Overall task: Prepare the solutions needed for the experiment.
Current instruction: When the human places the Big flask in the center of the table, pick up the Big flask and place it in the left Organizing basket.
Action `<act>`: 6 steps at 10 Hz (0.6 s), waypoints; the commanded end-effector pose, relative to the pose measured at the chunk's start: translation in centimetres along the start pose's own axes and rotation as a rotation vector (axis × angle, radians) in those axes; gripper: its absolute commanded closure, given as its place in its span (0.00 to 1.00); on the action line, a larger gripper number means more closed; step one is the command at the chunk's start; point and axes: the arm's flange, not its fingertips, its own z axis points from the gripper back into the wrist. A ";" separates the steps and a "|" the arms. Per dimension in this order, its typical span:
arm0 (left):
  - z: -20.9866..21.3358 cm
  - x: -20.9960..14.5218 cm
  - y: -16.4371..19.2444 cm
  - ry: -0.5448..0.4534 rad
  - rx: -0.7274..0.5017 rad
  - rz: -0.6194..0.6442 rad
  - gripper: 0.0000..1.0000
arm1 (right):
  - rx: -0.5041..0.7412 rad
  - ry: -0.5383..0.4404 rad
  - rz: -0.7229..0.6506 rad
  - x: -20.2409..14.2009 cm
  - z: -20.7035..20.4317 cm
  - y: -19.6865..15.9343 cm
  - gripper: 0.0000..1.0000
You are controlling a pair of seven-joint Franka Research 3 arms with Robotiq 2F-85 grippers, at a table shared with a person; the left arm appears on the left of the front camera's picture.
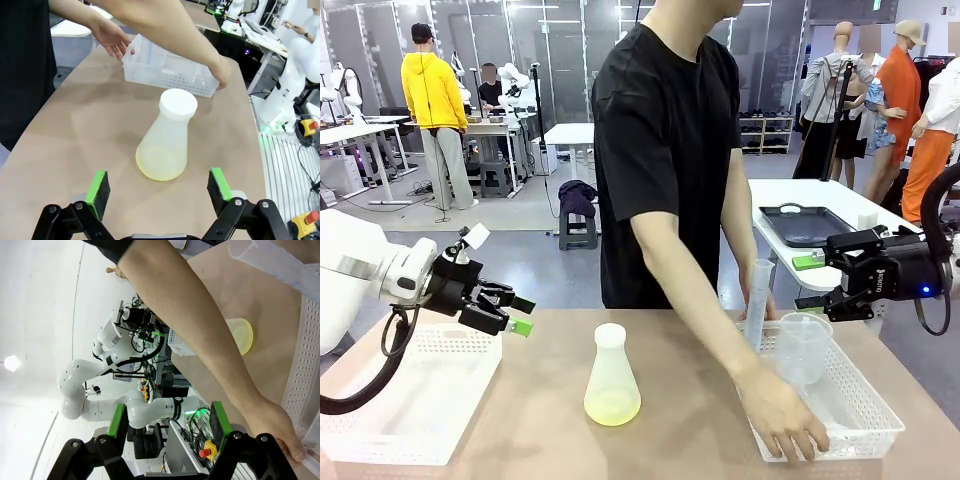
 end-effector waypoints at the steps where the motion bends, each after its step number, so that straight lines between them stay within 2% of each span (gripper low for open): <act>1: -0.5 0.6 0.8 -0.019 -0.047 -0.098 0.00 | 0.009 0.002 0.005 -0.1 0.0 0.2 0.18; 4: -2.1 1.6 2.9 -0.019 -0.169 -0.384 0.00 | 0.009 0.002 0.005 -0.1 0.0 0.2 0.18; 6: -3.6 1.7 3.9 0.047 -0.302 -0.446 0.00 | 0.009 0.002 0.005 -0.1 0.0 0.2 0.18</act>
